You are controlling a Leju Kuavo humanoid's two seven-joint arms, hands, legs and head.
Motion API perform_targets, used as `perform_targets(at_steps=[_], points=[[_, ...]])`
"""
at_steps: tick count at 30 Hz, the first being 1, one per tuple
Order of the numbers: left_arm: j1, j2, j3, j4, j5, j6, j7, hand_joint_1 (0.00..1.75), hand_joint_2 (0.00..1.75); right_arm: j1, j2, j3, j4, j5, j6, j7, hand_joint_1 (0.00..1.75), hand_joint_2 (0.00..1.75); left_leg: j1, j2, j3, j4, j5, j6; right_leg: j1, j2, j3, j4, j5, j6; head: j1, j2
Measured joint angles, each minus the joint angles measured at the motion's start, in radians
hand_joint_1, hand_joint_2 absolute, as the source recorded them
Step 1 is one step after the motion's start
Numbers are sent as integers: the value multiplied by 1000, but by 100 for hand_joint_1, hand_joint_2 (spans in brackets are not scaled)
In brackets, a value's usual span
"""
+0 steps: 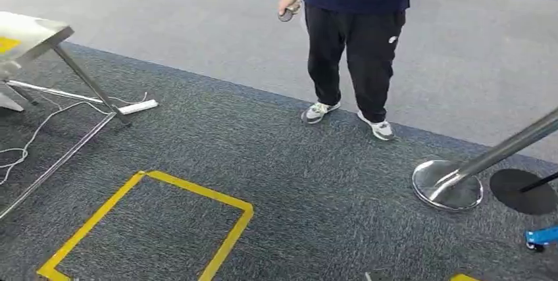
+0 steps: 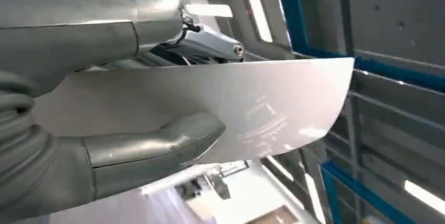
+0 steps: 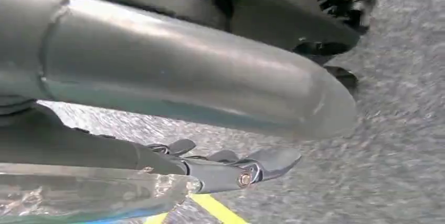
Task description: Take the parts from the cabinet and place them on the table.
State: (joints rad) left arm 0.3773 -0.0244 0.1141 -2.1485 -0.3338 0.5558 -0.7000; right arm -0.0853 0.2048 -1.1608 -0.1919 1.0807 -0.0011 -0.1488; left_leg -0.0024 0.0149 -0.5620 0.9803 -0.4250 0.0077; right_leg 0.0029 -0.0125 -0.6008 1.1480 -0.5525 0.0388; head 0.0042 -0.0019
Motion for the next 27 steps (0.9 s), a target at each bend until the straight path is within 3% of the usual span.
perform_targets(at_steps=[2, 3, 4, 5, 7, 8, 10, 11, 14, 15, 18, 19, 20, 23, 27], points=[[0, 0, 0, 0, -1, 0, 0, 175, 175, 4, 0, 0, 0, 0, 0, 0, 0, 0, 0, -22, -2, 0, 0, 3, -2, 11, -79, 155, -62, 4, 1, 0], [1, 0, 0, 0, -1, 1, 0, 175, 175, 6, 0, 0, 0, 0, 0, 2, 0, 0, 0, -34, -2, 1, 0, 3, -2, 11, -99, 187, -65, 4, 0, 0], [1, -1, 0, 0, -1, 4, 0, 175, 175, 8, 0, 0, 0, 0, 0, 4, 0, 0, 1, -47, -1, 1, 0, 3, -2, 11, -100, 181, -51, 3, 0, 0], [2, -1, 0, 0, -1, 6, 0, 175, 175, 9, 0, 0, 0, 1, 0, 4, 0, 0, 2, -59, 0, 2, 0, 2, -4, 11, -79, 130, -11, 3, 1, 0], [3, -2, 0, 0, -1, 10, 0, 175, 175, 6, -1, 0, 0, 0, -2, 3, 0, 0, 8, -78, 3, 4, -2, -5, -10, 25, -2, -31, 75, 6, 1, 0], [3, -2, 0, 0, -1, 11, 0, 175, 175, 5, -1, 0, 0, 1, -3, 1, 0, 0, 8, -84, 2, 8, -4, -13, -17, 61, 30, -97, 80, 14, 1, 0], [3, -2, 1, 0, -1, 12, 0, 175, 175, 2, 1, 0, 0, 0, -3, -3, 0, 0, 3, -93, -8, 17, -5, -20, -19, 62, 37, -110, 79, -1, -2, 0], [4, -3, 0, 0, 0, 14, 0, 175, 175, 3, 2, 0, 0, -1, -3, -5, 0, 0, 3, -93, -9, 17, -1, -11, -20, 61, 35, -111, 82, 3, 0, 0], [-5, 0, -4, 1, -1, 18, 0, 175, 175, 4, 2, -3, 0, -13, -4, -18, 0, 0, 1, -92, -11, 11, 5, 26, -18, 63, 30, -111, 87, -4, -1, 0], [-11, 0, -6, 1, -2, 19, 0, 175, 175, 3, 2, -5, 0, -15, -4, -21, 0, 0, 1, -91, -10, 9, 5, 32, -17, 64, 29, -111, 87, -7, -1, 0], [-24, 1, -15, 2, -4, 21, 0, 175, 175, 3, 2, -6, 0, -18, -4, -24, 0, 0, 2, -91, -9, 5, 7, 31, -11, 64, 29, -111, 86, -16, 0, 0], [-24, 1, -18, 2, -4, 21, 0, 175, 175, 3, 2, -6, 0, -18, -3, -24, 0, 0, 3, -91, -9, 4, 8, 30, -10, 63, 28, -110, 86, -18, 0, 0], [-25, 1, -21, 2, -4, 22, 0, 175, 175, 3, 1, -7, 0, -18, -3, -24, 0, 0, 3, -91, -9, 2, 9, 20, -9, 63, 28, -110, 86, -22, 0, 0], [-33, 4, -31, 3, -6, 34, 0, 175, 175, 3, 1, -11, 0, -27, -3, -29, 0, 0, 10, -91, -9, -5, 12, -43, -7, 62, 25, -109, 86, -23, 0, 0], [-59, 14, -61, 14, -13, 55, 0, 175, 175, 2, 0, -21, 0, -29, 0, -28, 0, 0, 10, -91, -9, -5, 11, -43, -7, 61, 27, -110, 87, -24, 0, 0]])
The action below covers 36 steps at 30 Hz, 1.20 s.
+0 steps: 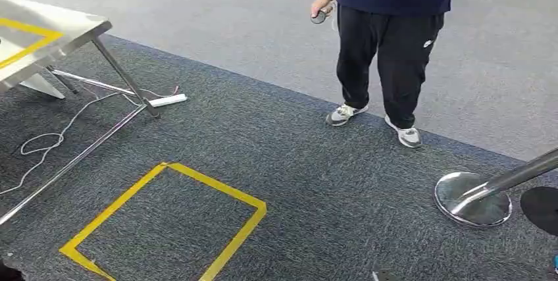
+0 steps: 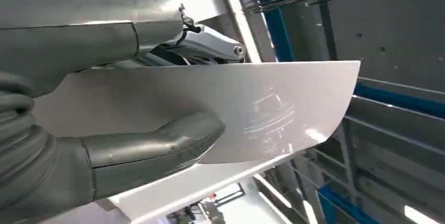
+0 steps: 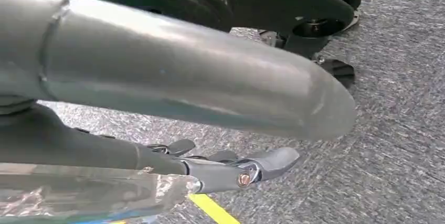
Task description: Take the parts from the cabinet and place them on the table.
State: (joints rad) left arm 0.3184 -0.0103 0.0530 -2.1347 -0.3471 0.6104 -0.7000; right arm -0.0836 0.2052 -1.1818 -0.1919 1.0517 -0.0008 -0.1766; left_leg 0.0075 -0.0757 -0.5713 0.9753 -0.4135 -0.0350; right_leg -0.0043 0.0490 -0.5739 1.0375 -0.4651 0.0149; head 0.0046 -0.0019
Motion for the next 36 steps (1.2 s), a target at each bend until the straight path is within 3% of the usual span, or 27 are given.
perform_targets(at_steps=[3, 8, 14, 16, 17, 20, 21, 22, 24, 25, 26, 27, 30, 31, 32, 33, 35, 36], points=[[-26, 10, -22, 16, 11, 18, 0, 175, 175, -1, -2, -2, 0, 0, 2, 5, 0, 0, -1, 0, -1, 0, 1, 1, -1, 0, 1, -3, 2, 1, 0, 0], [-29, 26, -56, 25, 12, 44, 0, 175, 175, -1, -5, -2, 0, 2, 9, -1, 0, 0, -7, 1, -4, 8, -2, 12, -8, 1, 2, -6, 4, 9, 0, 0], [-32, 43, -68, 32, 24, 47, 0, 175, 175, 0, -5, -3, 0, 8, 6, 14, 0, 0, -14, 2, -10, 17, -8, 33, -15, 3, 4, -15, 5, 27, 0, 0], [-33, 47, -68, 35, 24, 44, 0, 175, 175, -1, -6, -3, 0, 8, 6, 14, 0, 0, -3, 4, 3, -8, 6, 42, -12, -10, 1, -8, -1, 34, 0, 0], [-36, 47, -69, 37, 27, 43, 0, 175, 175, -2, -6, -3, 0, 8, 6, 16, 0, 0, -2, 3, 6, -10, 6, 45, -7, -26, -15, 29, -27, 37, 4, 0], [-38, 47, -68, 45, 37, 43, 0, 175, 175, -4, -9, -3, 0, 13, 6, 17, 0, 0, -1, 3, 5, -10, 4, 48, -9, -39, -130, 259, -132, 46, 5, 0], [-37, 47, -68, 48, 39, 43, 0, 175, 175, -3, -9, -3, 0, 15, 6, 17, 0, 0, -1, 0, 5, -9, 4, 48, -9, -39, -150, 294, -135, 49, 6, 0], [-38, 47, -68, 52, 40, 43, 0, 175, 175, -2, -9, -3, 0, 16, 6, 18, 0, 0, 1, -7, 6, -9, 3, 46, -10, -39, -143, 275, -111, 51, 5, 0], [-38, 47, -68, 58, 41, 43, 0, 175, 175, -3, -11, -3, 0, 17, 6, 18, 0, 0, 7, -24, 8, -5, 0, 35, -15, -33, -65, 118, -24, 54, 5, 0], [-39, 47, -68, 59, 41, 43, 0, 175, 175, -3, -11, -3, 0, 17, 6, 18, 0, 0, 11, -32, 7, 0, -3, 28, -21, -9, -16, 27, 12, 60, 6, 0], [-40, 47, -68, 61, 41, 43, 0, 175, 175, -4, -11, -3, 0, 18, 6, 19, 0, 0, 9, -37, 3, 6, -7, 20, -22, 34, 0, 0, -9, 65, 6, 0], [-42, 49, -67, 62, 42, 44, 0, 175, 175, -4, -10, -2, 0, 18, 7, 19, 0, 0, 7, -46, -4, 14, -10, 13, -23, 19, 9, -7, -3, 42, 8, 0], [-45, 49, -69, 65, 42, 45, 0, 175, 175, -3, -11, -3, 0, 19, 6, 23, 0, 0, 11, -66, -8, 8, -1, 4, -15, -10, 5, 1, -3, 18, 5, 0], [-44, 50, -69, 66, 42, 45, 0, 175, 175, -3, -11, -3, 0, 19, 6, 24, 0, 0, 13, -61, -9, 13, -6, 1, -19, -24, 6, -1, -1, 10, 4, 0], [-45, 50, -69, 67, 42, 46, 0, 175, 175, -4, -11, -3, 0, 20, 6, 24, 0, 0, 6, -6, -21, 41, -27, -1, -17, -30, 6, -2, -1, 2, 0, 0], [-50, 51, -69, 68, 42, 46, 0, 175, 175, -3, -11, -3, 0, 20, 6, 25, 0, 0, 4, 34, -58, 115, -71, -3, -15, -45, 5, -2, -2, -2, -7, 0], [-50, 51, -71, 71, 42, 46, 0, 175, 175, 3, -11, -3, 0, 21, 6, 26, 0, 0, 4, 60, -141, 283, -144, -5, -10, -75, 3, -1, -4, -6, -6, 0], [-49, 52, -71, 71, 42, 46, 0, 175, 175, 4, -12, -3, 0, 21, 6, 27, 0, 0, 4, 62, -166, 331, -154, -5, -9, -89, 3, -1, -5, -7, -6, 0]])
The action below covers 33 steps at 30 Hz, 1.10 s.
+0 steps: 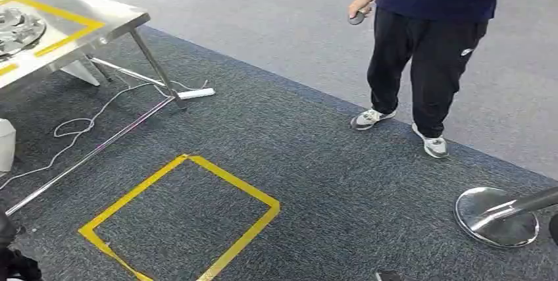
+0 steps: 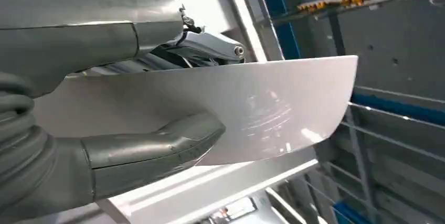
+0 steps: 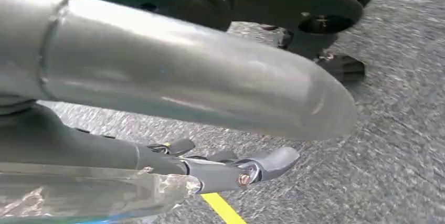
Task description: Take the parts from the cabinet and place them on the table.
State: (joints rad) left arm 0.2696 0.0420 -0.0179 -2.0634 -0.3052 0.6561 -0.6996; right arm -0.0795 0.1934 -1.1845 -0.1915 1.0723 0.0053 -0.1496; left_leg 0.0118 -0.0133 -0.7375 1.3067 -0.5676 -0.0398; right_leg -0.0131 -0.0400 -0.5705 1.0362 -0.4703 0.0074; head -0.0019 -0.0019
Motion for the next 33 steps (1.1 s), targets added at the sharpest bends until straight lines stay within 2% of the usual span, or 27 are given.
perform_targets(at_steps=[1, 2, 3, 4, 5, 6, 7, 9, 10, 11, 12, 13, 14, 15, 16, 17, 18, 19, 20, 21, 22, 24, 25, 30, 31, 32, 33], points=[[1, 0, 0, 0, 0, 0, 0, 175, 175, 0, 0, 0, 0, 0, 0, 1, 0, 0, 0, 0, 0, 0, 13, 1, 1, -14, 1, 0, -1, -1, 0, 0], [2, 1, 0, 0, 0, 0, 0, 175, 175, -1, 0, 0, 0, 3, 1, 1, 0, 0, 0, 2, 20, -41, 48, 3, 1, -27, 3, 0, -3, -1, 0, 0], [3, 2, 0, 0, 0, 0, 0, 175, 175, -3, 0, 0, 0, 4, 3, 1, 0, 0, -1, 9, 59, -118, 93, 7, 2, -38, 6, 0, -4, 0, 0, 0], [6, 2, -1, 0, -1, 2, 0, 175, 175, -4, 0, 0, 0, 6, 4, 1, 0, 0, -3, 36, 109, -210, 135, 11, 1, -50, 10, 0, -7, 3, 0, 0], [9, 2, 0, 0, -2, 6, 0, 175, 175, -4, 0, 1, 0, 11, 4, 2, 0, 0, -8, 94, 149, -280, 151, 15, 5, -59, 15, 0, -10, 9, 0, 0], [14, 2, 0, -2, -2, 11, 0, 175, 175, -4, 0, 2, 0, 18, 4, 2, 0, 0, -17, 96, 156, -307, 138, 16, 12, -65, 15, 6, -18, 17, -4, 0], [29, 3, 2, -8, 0, 19, 0, 175, 175, -4, 0, 3, 0, 26, 3, 6, 0, 0, -15, 86, 153, -303, 140, 19, 13, -75, 19, 0, -17, 21, 2, 0], [73, 5, 12, -27, 6, 30, 0, 175, 175, -4, 0, 6, 0, 35, 0, 9, 0, 0, -18, 60, 149, -304, 139, 28, 12, -100, 30, -9, -17, 30, 0, 0], [85, 6, 14, -36, 6, 32, 0, 175, 175, -5, 0, 7, 0, 39, 0, 11, 0, 0, -9, 44, 157, -313, 145, 38, 9, -94, 29, -8, -24, 40, -2, 0], [95, 6, 15, -46, 8, 36, 0, 175, 175, -6, 0, 10, 0, 44, 0, 12, 0, 0, -7, 35, 159, -314, 146, 40, 6, -32, 24, 12, -40, 46, 7, 0], [103, 5, 21, -55, 16, 39, 0, 175, 175, -5, 1, 13, 0, 51, -3, 15, 0, 0, -5, 24, 159, -314, 145, 46, 4, 11, -1, 68, -70, 46, 10, 0], [116, 2, 32, -66, 24, 38, 0, 175, 175, -4, 1, 19, 0, 61, -4, 19, 0, 0, -5, 12, 158, -314, 145, 50, 5, 31, -42, 154, -111, 47, 13, 0], [133, 0, 44, -77, 35, 34, 0, 175, 175, -2, 1, 25, 0, 67, -7, 19, 0, 0, -6, 0, 158, -313, 144, 52, 5, 37, -86, 241, -145, 48, 13, 0], [148, -3, 61, -87, 45, 26, 0, 175, 175, 1, 1, 29, 0, 69, -10, 19, 0, 0, -7, -14, 159, -313, 143, 54, 5, 37, -121, 302, -160, 48, 13, 0], [157, -7, 75, -92, 47, 18, 0, 175, 175, 4, 2, 30, 0, 68, -12, 17, 0, 0, -8, -29, 160, -313, 143, 54, 5, 37, -132, 311, -146, 46, 13, 0], [161, -10, 88, -99, 45, 5, 0, 175, 175, 5, 2, 31, 0, 68, -13, 13, 0, 0, -7, -47, 161, -313, 143, 53, 5, 38, -120, 274, -112, 45, 13, 0], [163, -16, 98, -103, 42, -6, 0, 175, 175, 5, 2, 32, 0, 68, -13, 10, 0, 0, -7, -62, 164, -313, 142, 53, 4, 41, -90, 203, -66, 42, 13, 0], [164, -21, 107, -108, 37, -20, 0, 175, 175, 4, 2, 34, 0, 68, -12, 7, 0, 0, -6, -77, 167, -312, 141, 51, 3, 58, -46, 106, -16, 38, 13, 0], [165, -26, 116, -111, 33, -27, 0, 175, 175, 4, 2, 35, 0, 68, -12, 6, 0, 0, -5, -91, 167, -312, 141, 48, -2, 113, -8, 21, 11, 36, 13, 0], [165, -28, 121, -113, 33, -29, 0, 175, 175, 4, 2, 36, 0, 68, -12, 5, 0, 0, -11, -103, 162, -306, 138, 39, -9, 142, 3, -7, -6, 34, 11, 0], [167, -31, 127, -116, 33, -30, 0, 175, 175, 1, 2, 36, 0, 67, -12, 4, 0, 0, -7, -110, 159, -309, 142, 33, -5, 131, 8, -3, -4, 33, 11, 0], [172, -37, 138, -120, 32, -32, 0, 175, 175, 0, 2, 36, 0, 67, -12, 4, 0, 0, 2, -132, 154, -315, 150, 19, 3, 115, 10, -1, -2, 21, 12, 0], [174, -39, 143, -123, 32, -32, 0, 175, 175, 0, 4, 37, 0, 67, -12, 4, 0, 0, 2, -144, 152, -315, 150, 13, -3, 100, 14, -9, 2, 13, 11, 0], [174, -39, 145, -125, 32, -33, 0, 175, 175, -1, 7, 37, 0, 67, -12, 4, 0, 0, 3, -131, 152, -309, 145, 13, -6, 89, 15, -12, 5, 9, 12, 0], [176, -41, 147, -126, 32, -33, 0, 175, 175, -2, 6, 37, 0, 67, -12, 4, 0, 0, -5, -78, 144, -289, 129, 10, -4, 82, 17, -14, 5, 4, 8, 0], [172, -40, 151, -127, 32, -33, 0, 175, 175, -1, 7, 37, 0, 67, -12, 4, 0, 0, -6, -29, 107, -219, 84, 3, -3, 66, 18, -15, 4, -2, -2, 0], [170, -43, 154, -127, 19, -42, 0, 175, 175, 6, 7, 37, 0, 65, -10, 8, 0, 0, -2, 0, -1, -4, 4, -6, 2, 12, 17, -15, -1, -6, -1, 0]])
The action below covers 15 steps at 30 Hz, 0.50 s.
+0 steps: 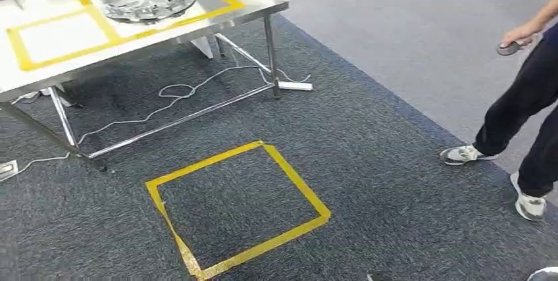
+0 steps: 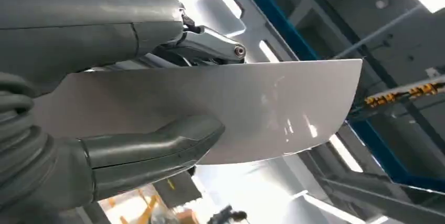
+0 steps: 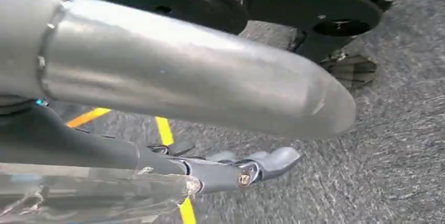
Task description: Take the parts from the cabinet and place them on the table.
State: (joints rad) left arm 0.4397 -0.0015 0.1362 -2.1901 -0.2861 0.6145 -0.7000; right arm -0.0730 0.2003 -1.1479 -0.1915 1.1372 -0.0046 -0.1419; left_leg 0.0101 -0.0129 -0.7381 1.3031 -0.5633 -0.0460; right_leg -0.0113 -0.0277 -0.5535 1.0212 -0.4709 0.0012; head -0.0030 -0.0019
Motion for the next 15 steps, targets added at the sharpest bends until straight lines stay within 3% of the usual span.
perform_targets(at_steps=[1, 2, 3, 4, 5, 6, 9, 10, 11, 12, 14, 15], points=[[0, -1, 0, 0, -7, -3, 0, 175, 175, -1, 0, 0, 0, -1, 2, 2, 0, 0, 0, 1, 12, -23, 28, 0, 0, -14, 1, 0, -1, 0, -1, 0], [-1, -2, 0, 0, -11, -5, 0, 175, 175, -2, 4, 0, 0, -2, 3, 3, 0, 0, 0, 4, 43, -83, 67, 1, 0, -25, 3, 0, -2, 1, 0, 0], [-2, -3, 0, 0, -17, -6, 0, 175, 175, -5, 8, 0, 0, -2, 4, 5, 0, 0, -1, 15, 94, -174, 112, 4, 0, -36, 6, 0, -4, 4, -1, 0], [-3, -4, 1, 0, -19, -7, 0, 175, 175, -6, 13, 0, 0, -2, 5, 7, 0, 0, -3, 46, 144, -261, 144, 8, 1, -43, 11, 0, -7, 7, -1, 0], [-5, -5, 2, 0, -19, -9, 0, 175, 175, -6, 14, 0, 0, -3, 5, 9, 0, 0, -12, 101, 167, -311, 133, 13, 9, -51, 14, 1, -11, 13, -2, 0], [-9, -5, 2, 0, -19, -13, 0, 175, 175, -6, 16, 0, 0, -3, 6, 11, 0, 0, -12, 79, 167, -312, 137, 26, 12, -56, 13, 1, -14, 20, 1, 0], [-8, -6, 10, 0, -19, -31, 0, 175, 175, -8, 22, 0, 0, -5, 7, 18, 0, 0, -15, 47, 161, -318, 139, 43, 11, -88, 30, -10, -16, 36, -1, 0], [-8, -9, 13, -1, -21, -43, 0, 175, 175, -9, 22, 0, 0, -5, 8, 21, 0, 0, -6, 38, 169, -324, 145, 51, 6, -73, 22, -4, -23, 44, -1, 0], [-11, -15, 16, -2, -22, -53, 0, 175, 175, -9, 23, 0, 0, -6, 10, 21, 0, 0, -4, 30, 168, -324, 145, 55, 6, -19, 9, 33, -47, 49, 6, 0], [-16, -17, 20, -2, -23, -61, 0, 175, 175, -9, 24, 0, 0, -6, 11, 21, 0, 0, -3, 21, 168, -324, 146, 59, 4, 9, -26, 108, -86, 51, 8, 0], [-21, -22, 26, -2, -26, -70, 0, 175, 175, -5, 24, 0, 0, -7, 11, 22, 0, 0, -4, -2, 167, -324, 145, 63, 5, 24, -113, 277, -152, 55, 10, 0], [-21, -24, 28, -2, -26, -74, 0, 175, 175, -3, 24, 0, 0, -7, 11, 22, 0, 0, -4, -14, 168, -323, 145, 63, 5, 24, -138, 317, -156, 55, 8, 0]])
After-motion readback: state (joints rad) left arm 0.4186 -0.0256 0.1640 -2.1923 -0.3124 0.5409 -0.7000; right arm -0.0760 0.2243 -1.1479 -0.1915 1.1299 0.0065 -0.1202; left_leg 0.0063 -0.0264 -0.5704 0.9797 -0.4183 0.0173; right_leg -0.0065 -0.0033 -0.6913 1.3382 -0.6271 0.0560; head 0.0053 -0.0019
